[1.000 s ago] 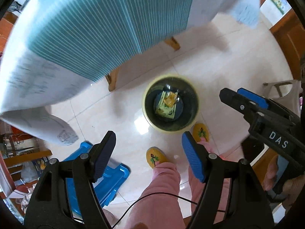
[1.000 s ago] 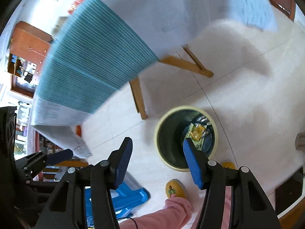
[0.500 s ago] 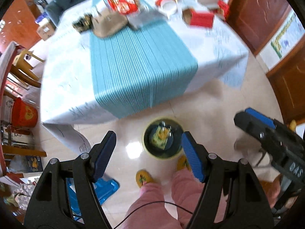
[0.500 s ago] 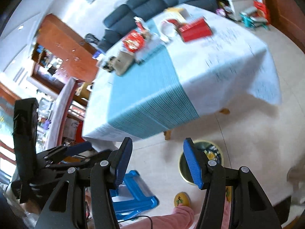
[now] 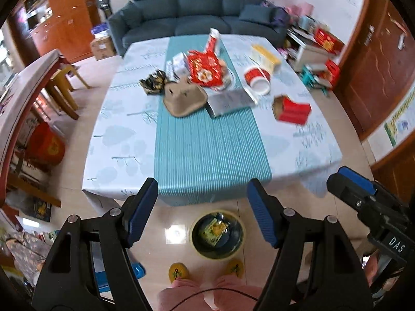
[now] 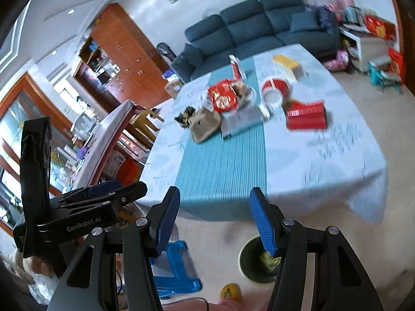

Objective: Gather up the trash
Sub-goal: 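Raise both tools from the bin back toward the table, then grasp the black-gold wrapper with the left gripper while the right gripper grasps the brown egg-tray piece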

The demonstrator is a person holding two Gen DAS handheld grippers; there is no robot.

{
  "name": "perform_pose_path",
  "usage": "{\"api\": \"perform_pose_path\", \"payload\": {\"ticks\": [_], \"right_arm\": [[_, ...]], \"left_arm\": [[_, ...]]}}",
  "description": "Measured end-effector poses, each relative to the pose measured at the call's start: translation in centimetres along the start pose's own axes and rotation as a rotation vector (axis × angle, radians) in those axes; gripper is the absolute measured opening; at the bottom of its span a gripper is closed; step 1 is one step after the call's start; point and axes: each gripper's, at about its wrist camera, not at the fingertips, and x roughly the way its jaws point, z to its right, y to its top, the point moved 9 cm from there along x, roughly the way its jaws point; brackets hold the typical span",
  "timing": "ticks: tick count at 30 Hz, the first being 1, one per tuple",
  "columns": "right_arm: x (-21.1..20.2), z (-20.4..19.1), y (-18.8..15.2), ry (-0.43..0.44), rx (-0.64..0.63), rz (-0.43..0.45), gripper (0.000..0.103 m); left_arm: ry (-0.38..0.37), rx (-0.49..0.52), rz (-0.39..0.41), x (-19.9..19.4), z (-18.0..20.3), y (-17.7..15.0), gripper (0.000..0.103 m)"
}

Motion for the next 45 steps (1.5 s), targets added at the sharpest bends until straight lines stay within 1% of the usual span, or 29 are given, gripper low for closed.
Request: {"api": "perform_pose_path", "payload": {"ticks": [4, 6, 11, 15, 19, 22, 25, 28, 32, 37, 43, 45], "right_arm": [[1.1, -0.1, 2.9, 0.025, -0.022, -0.007, 0.057], [1.9, -0.3, 3.8, 0.032, -0.034, -0.012, 0.057], [5.0, -1.3, 5.9, 0.045, -0.041, -0.035, 0.057], [8.6, -2.5, 7.1, 0.032, -0.046, -0.058, 0.058], [13.2, -3.8, 8.7, 0.003, -0.001, -0.076, 0.058], [17.3, -4.3, 10.0, -0.036, 0.079, -0.09, 0.058], [22.0, -4.5, 11.0, -0.078, 0.194, -0.12, 0.059], [26.1, -4.4, 11.5, -0.132, 0.296, -0.149, 0.071], [30.7, -4.0, 12.0, -0.21, 0.433, -0.163, 0.071], [35.0, -2.7, 12.0, -0.316, 0.582, -0.194, 0.071], [38.1, -1.4, 12.1, -0.448, 0.645, -0.226, 0.071], [39.0, -1.2, 12.3, -0.464, 0.661, -0.213, 0.071]], "left_arm": [[0.03, -0.035, 0.032, -0.4, -0.7, 1.7, 0.069], [0.045, -0.041, 0.044, -0.4, -1.3, 2.4, 0.069], [0.066, -0.07, 0.05, 1.0, -4.1, 4.8, 0.069], [0.064, -0.084, 0.04, 3.5, -6.8, 7.5, 0.069], [0.034, -0.043, 0.023, 6.9, -10.2, 11.1, 0.069], [0.011, 0.001, -0.01, 9.7, -12.3, 13.5, 0.069], [-0.035, 0.042, -0.056, 12.7, -14.5, 16.0, 0.069], [-0.07, 0.098, -0.089, 15.9, -16.7, 18.5, 0.069], [-0.107, 0.148, -0.139, 19.7, -18.5, 20.6, 0.069], [-0.159, 0.177, -0.168, 22.7, -19.5, 21.9, 0.069], [-0.21, 0.194, -0.21, 24.9, -19.6, 22.2, 0.069], [-0.221, 0.201, -0.211, 25.2, -19.4, 22.4, 0.069]]}}
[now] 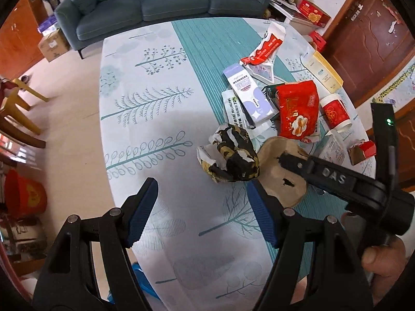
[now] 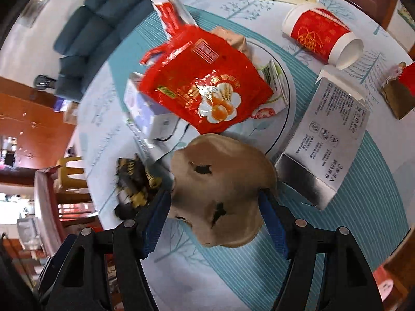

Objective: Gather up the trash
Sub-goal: 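Grasp the black-gold wrapper with the left gripper while the right gripper grasps the brown egg-tray piece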

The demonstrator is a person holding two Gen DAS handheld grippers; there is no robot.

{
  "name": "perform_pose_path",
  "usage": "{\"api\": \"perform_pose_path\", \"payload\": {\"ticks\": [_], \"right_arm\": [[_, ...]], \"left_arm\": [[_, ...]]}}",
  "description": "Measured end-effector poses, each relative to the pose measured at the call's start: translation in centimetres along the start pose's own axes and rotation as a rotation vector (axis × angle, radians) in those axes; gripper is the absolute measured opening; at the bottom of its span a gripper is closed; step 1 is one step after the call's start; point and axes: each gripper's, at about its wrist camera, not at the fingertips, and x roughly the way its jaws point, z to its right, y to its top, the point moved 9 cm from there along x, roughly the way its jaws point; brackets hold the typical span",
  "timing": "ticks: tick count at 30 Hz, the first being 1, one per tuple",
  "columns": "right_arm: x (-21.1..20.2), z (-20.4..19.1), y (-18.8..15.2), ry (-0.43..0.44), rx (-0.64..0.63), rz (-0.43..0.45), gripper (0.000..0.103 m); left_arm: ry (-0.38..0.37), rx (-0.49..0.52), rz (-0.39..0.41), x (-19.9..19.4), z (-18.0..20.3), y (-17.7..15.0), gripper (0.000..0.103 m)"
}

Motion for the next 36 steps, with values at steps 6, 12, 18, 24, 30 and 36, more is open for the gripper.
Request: {"api": "perform_pose_path", "payload": {"ticks": [6, 12, 18, 24, 30, 36], "right_arm": [[2.4, -0.9, 0.7, -0.055, 0.023, -0.04, 0.072], [3.1, -2.3, 0.7, -0.037, -0.015, -0.046, 0.064], [1.8, -2.4, -0.3, 0.021, -0.04, -0.045, 0.054], [0.0, -1.6, -0.4, 0.046, -0.053, -0.027, 0.049], [-0.9, -0.4, -1.0, 0.07, -0.033, -0.021, 0.049], [-2.8, 1.3, -2.3, 0.105, -0.058, -0.034, 0.049]], "left_arm": [[-0.031, 0.018, -0.007, 0.5, 0.2, 0.9, 0.069], [-0.058, 0.032, -0.021, 1.2, 0.6, 1.7, 0.069], [-0.088, 0.022, -0.04, 2.3, 1.0, 2.6, 0.069], [-0.146, 0.004, -0.118, 4.5, 2.3, 3.3, 0.069], [-0.123, 0.018, -0.2, 7.4, 3.1, 3.0, 0.069], [-0.08, 0.021, -0.247, 9.5, 3.3, 2.3, 0.068]]}}
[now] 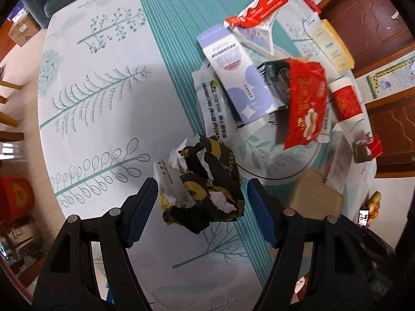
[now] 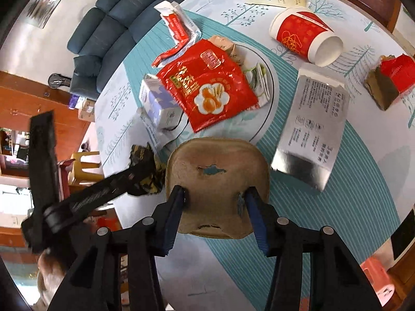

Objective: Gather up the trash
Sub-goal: 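Grasp the black-gold wrapper with the left gripper while the right gripper grasps the brown egg-tray piece, then carry the wrapper and egg-tray piece over the bin and open both grippers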

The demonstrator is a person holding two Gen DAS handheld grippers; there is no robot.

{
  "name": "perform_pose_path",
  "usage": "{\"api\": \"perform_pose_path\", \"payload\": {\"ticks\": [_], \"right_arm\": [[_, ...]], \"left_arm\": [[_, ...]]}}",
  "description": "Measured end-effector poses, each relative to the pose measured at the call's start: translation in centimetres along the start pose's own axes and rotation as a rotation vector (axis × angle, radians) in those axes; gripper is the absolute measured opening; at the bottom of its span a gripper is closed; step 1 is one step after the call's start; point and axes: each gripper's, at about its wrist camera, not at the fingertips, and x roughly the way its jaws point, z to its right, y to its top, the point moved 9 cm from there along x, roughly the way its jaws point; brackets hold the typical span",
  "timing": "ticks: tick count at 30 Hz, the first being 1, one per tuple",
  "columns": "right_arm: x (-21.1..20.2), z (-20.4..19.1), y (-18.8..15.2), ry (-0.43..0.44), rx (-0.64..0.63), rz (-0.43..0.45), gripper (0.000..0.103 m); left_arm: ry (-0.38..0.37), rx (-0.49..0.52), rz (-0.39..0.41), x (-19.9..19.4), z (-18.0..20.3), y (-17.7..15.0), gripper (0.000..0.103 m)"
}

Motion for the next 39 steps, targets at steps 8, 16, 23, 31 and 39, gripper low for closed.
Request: {"api": "perform_pose_path", "payload": {"ticks": [8, 16, 23, 31, 39], "right_arm": [[-1.0, -0.2, -1.4, 0.029, -0.039, -0.009, 0.048], [-3.5, 1.3, -2.4, 0.063, -0.063, 0.006, 0.048], [-7.2, 3.6, -2.7, 0.129, -0.093, 0.04, 0.048], [-13.5, 10.1, -3.8, 0.207, -0.165, 0.08, 0.048], [-17.4, 20.2, -7.3, 0.246, -0.165, 0.035, 0.048]], "left_arm": [[0.042, 0.033, 0.078, -1.1, 0.6, -0.2, 0.041], [0.04, 0.052, 0.125, -3.3, 3.2, -2.3, 0.033], [0.037, 0.051, 0.178, -7.0, 6.6, -6.7, 0.032], [0.052, 0.01, 0.257, -10.6, 14.0, -13.0, 0.032], [0.062, -0.034, 0.258, -9.9, 22.7, -21.1, 0.032]]}}
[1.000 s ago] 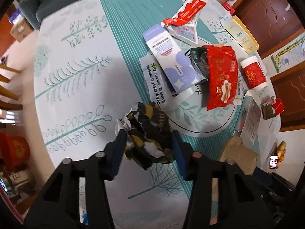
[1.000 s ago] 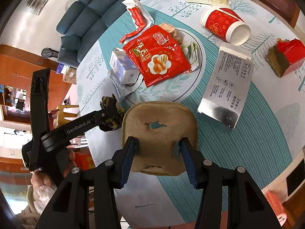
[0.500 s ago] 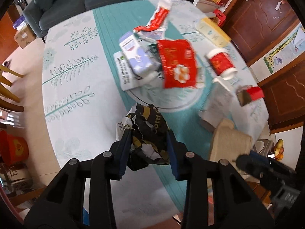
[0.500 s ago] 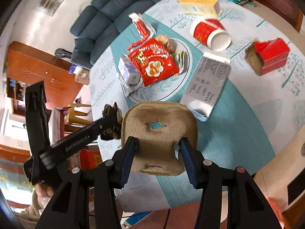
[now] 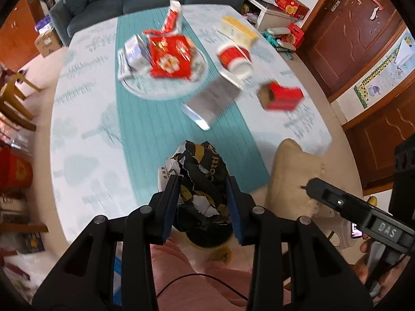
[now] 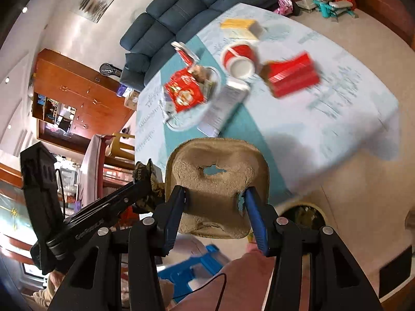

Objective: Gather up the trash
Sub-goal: 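Carry the wrapper and egg-tray piece over the bin and open both grippers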

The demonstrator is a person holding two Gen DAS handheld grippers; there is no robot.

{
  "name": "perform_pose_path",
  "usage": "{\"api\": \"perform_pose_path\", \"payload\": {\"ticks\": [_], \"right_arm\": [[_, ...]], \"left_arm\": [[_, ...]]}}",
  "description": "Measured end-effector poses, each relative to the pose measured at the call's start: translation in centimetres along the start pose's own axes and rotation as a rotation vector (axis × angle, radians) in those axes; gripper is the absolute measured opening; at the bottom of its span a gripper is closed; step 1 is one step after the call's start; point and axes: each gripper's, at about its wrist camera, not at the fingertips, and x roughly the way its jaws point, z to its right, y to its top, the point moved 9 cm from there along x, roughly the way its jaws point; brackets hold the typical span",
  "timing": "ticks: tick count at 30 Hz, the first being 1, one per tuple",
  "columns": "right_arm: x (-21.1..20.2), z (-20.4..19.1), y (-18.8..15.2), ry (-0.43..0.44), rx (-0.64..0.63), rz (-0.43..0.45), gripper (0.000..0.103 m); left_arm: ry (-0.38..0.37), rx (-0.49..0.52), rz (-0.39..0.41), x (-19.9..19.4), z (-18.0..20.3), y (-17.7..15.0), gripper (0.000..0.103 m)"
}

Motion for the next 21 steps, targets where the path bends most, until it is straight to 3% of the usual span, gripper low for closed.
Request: {"api": "perform_pose_path", "payload": {"ticks": [9, 15, 21], "right_arm": [[-2.0, 7.9, -5.9, 0.002, 0.038, -0.069, 0.048], [-0.4, 11.2, -9.3, -0.044, 0.055, -0.11, 0.048], [3.1, 14.3, -12.9, -0.125, 0.032, -0.138, 0.048]], "left_arm": [[0.06, 0.008, -0.082, 0.9, 5.1, -8.5, 0.032], [0.07, 0.044, -0.124, 2.9, 6.0, -11.6, 0.033], [0.072, 0.085, -0.175, 7.2, 5.9, -14.3, 0.033]]}}
